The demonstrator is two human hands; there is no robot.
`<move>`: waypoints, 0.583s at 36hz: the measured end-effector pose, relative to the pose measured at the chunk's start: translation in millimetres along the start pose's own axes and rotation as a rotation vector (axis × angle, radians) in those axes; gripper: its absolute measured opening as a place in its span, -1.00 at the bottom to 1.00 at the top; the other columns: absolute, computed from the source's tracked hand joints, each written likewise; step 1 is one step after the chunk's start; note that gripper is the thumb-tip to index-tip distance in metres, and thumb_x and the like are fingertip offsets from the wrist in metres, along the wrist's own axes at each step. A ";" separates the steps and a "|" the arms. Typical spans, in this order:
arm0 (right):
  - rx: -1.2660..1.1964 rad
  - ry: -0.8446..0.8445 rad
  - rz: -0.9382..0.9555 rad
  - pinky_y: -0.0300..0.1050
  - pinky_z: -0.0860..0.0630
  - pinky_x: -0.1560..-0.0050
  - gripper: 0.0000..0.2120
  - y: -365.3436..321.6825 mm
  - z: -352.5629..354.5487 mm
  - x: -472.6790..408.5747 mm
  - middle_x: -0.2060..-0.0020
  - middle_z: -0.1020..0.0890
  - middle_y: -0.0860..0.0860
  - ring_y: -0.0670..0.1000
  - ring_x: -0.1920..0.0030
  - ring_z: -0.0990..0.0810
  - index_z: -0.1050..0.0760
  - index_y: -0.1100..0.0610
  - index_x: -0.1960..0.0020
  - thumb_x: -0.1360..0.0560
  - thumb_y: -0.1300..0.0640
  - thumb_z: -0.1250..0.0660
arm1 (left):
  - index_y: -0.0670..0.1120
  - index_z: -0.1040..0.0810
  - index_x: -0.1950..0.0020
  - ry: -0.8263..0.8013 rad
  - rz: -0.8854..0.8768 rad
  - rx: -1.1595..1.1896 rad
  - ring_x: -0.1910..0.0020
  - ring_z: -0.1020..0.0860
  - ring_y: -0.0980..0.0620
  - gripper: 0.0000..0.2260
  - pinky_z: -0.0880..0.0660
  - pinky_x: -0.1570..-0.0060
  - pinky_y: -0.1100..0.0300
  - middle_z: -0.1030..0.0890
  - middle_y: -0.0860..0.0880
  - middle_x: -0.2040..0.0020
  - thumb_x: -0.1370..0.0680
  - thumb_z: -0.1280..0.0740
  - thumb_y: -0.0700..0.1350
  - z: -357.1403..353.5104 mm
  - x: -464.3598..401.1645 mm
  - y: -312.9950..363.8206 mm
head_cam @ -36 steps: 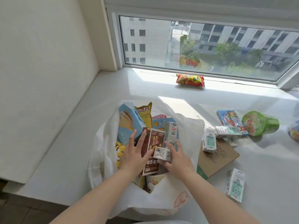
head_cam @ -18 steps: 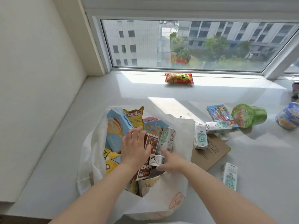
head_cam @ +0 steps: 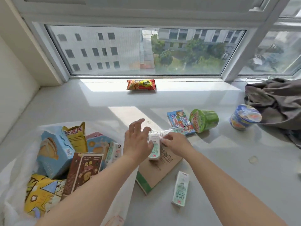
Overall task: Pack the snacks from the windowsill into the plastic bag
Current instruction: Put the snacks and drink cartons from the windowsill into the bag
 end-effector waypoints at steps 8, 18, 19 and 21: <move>-0.030 -0.031 -0.009 -0.15 -0.41 0.00 -0.76 42.9 54.1 -46.6 -0.05 -0.59 -0.01 -0.03 -0.04 -0.51 -0.53 0.09 -0.16 -0.54 0.05 -0.23 | 0.04 -0.34 -0.36 -0.006 0.057 -0.033 -0.46 -0.06 -0.06 -0.61 -0.25 -0.29 0.06 -0.07 -0.02 -0.49 -0.54 -0.24 0.05 -13.6 -73.3 51.8; 0.006 -0.035 -0.067 -0.10 -0.45 0.03 -0.83 62.8 74.5 -135.6 0.04 -0.60 -0.01 0.00 0.07 -0.52 -0.52 0.07 -0.06 -0.56 0.09 -0.18 | 0.03 -0.32 -0.38 -0.076 0.172 -0.089 -0.46 -0.06 -0.06 -0.61 -0.22 -0.33 0.04 -0.06 -0.02 -0.49 -0.55 -0.21 0.02 -37.5 -164.5 28.2; 0.019 -0.035 -0.072 -0.08 -0.46 0.02 -0.83 64.0 72.4 -144.8 0.06 -0.60 -0.02 0.00 0.07 -0.53 -0.52 0.06 -0.05 -0.56 0.08 -0.18 | 0.03 -0.32 -0.38 -0.086 0.184 -0.105 -0.46 -0.07 -0.06 -0.61 -0.23 -0.32 0.05 -0.07 -0.03 -0.49 -0.55 -0.21 0.02 -42.6 -172.5 21.5; 0.053 -0.034 -0.083 -0.08 -0.47 0.01 -0.83 67.6 64.8 -164.3 0.09 -0.58 -0.04 0.00 0.08 -0.53 -0.52 0.06 -0.05 -0.56 0.07 -0.18 | 0.03 -0.36 -0.35 -0.083 0.197 -0.146 -0.43 -0.14 -0.07 -0.62 -0.28 -0.26 0.06 -0.11 -0.04 -0.49 -0.54 -0.22 0.02 -53.5 -188.1 6.7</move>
Point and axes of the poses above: each hand's wrist, its own x-axis away from the middle knuckle, its own z-axis out of the back of the hand, y = z × x, the point moved 3 cm from there along -x, towards the middle knuckle
